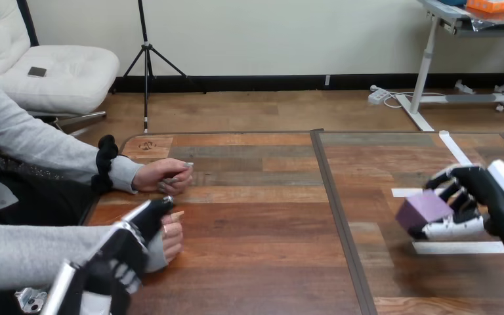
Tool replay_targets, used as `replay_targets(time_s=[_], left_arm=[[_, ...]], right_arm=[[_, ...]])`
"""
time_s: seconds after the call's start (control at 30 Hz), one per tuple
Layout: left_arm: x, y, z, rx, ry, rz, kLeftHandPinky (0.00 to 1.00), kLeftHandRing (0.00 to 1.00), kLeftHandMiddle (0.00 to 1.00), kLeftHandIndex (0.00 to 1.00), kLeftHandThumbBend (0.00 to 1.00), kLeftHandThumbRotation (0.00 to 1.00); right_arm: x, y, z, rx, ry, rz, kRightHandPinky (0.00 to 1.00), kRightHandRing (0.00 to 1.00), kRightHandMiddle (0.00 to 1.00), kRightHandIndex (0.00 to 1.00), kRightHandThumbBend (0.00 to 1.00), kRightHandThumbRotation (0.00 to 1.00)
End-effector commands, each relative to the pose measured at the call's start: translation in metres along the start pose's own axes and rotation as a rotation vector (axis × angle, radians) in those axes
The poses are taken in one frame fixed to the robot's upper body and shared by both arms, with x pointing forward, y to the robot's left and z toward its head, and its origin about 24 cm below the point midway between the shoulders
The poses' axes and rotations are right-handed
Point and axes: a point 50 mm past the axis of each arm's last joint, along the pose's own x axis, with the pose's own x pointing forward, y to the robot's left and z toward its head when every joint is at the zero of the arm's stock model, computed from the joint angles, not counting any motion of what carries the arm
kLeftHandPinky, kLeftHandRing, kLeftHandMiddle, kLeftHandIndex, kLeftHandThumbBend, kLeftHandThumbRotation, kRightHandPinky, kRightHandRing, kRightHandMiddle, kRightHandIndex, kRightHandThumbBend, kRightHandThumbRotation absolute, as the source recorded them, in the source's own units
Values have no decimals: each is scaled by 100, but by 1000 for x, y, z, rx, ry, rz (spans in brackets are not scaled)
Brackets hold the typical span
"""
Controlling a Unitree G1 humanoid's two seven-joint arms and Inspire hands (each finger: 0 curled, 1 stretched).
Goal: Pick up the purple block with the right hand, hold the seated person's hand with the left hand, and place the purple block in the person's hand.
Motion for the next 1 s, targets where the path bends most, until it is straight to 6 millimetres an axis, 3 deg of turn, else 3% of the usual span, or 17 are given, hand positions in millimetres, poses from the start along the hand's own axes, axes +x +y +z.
replay_targets(time_s=[0.0, 0.3, 0.5, 0.67, 0.97], left_arm=[[17, 9, 13, 81, -125, 15, 87, 88, 85, 77, 70, 93], [23, 22, 20, 242, -145, 25, 80, 84, 82, 75, 71, 89], [27, 31, 26, 404, -96, -35, 72, 84, 84, 78, 82, 84], [28, 36, 35, 440, -63, -54, 70, 86, 88, 82, 95, 72], [29, 38, 55, 470, -70, -57, 71, 89, 90, 85, 100, 59]], right_arm=[[11, -30, 24, 0, -117, -92, 38, 41, 44, 45, 80, 0], [11, -33, 29, 15, -148, -93, 38, 40, 43, 45, 81, 0], [12, -35, 33, 17, -166, -86, 38, 40, 43, 45, 80, 0], [12, -36, 34, 20, -175, -91, 38, 41, 43, 45, 81, 0], [13, -35, 35, 16, -186, -91, 38, 40, 43, 44, 82, 0]])
